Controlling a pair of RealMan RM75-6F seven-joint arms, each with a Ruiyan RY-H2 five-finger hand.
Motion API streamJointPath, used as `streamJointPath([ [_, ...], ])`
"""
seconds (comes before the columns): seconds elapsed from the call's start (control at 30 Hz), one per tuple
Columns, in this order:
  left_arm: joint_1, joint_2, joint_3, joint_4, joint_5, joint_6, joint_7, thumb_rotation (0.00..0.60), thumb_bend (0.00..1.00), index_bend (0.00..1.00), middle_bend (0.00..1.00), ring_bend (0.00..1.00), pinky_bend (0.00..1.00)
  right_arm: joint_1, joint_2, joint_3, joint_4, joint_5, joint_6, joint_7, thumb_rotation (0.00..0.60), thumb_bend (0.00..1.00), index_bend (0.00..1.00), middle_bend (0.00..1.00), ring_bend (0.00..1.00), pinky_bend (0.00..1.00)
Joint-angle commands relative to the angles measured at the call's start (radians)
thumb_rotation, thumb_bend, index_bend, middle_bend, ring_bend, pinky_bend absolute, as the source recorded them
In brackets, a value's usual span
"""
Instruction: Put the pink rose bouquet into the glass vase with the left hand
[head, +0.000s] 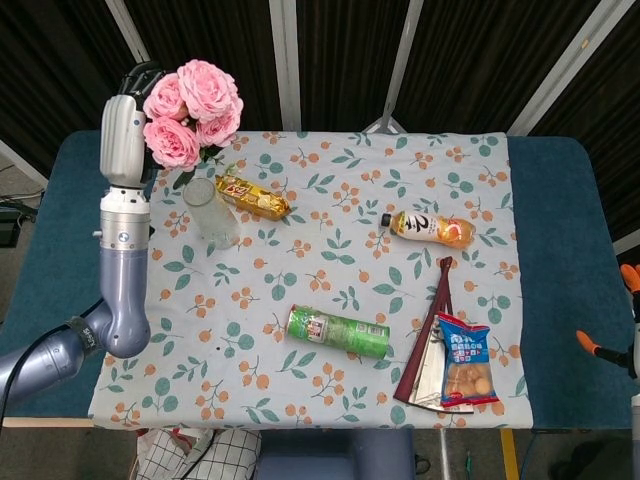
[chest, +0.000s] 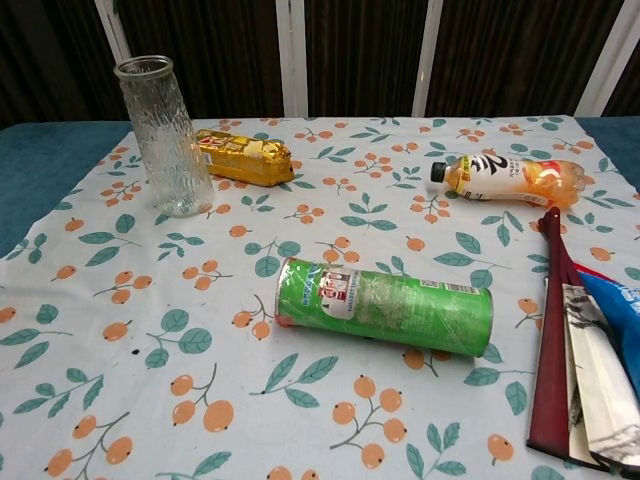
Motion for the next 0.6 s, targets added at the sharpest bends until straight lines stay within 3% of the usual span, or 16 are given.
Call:
streamJointPath([
  [0.03, -0.018, -0.036, 0.024, 0.052, 0.005, 0.002, -0.03, 0.6, 0.39, 0.42, 0.56, 0.3, 0.17, -0.001, 0.001, 0.002, 0.001, 0.002, 0.001, 0.001, 0.6, 0.16, 0.12, 0.0, 0.0, 0.0],
  [0.6, -0.02, -0.146, 0.105, 0.222, 0.054, 0.022, -0.152, 0.6, 0.39, 0.42, 0.56, 0.3, 0.18, -0.015, 0.013, 0.01, -0.004, 0.005, 0.005, 0.033, 0.6, 0.16, 0.12, 0.0, 0.0, 0.0],
])
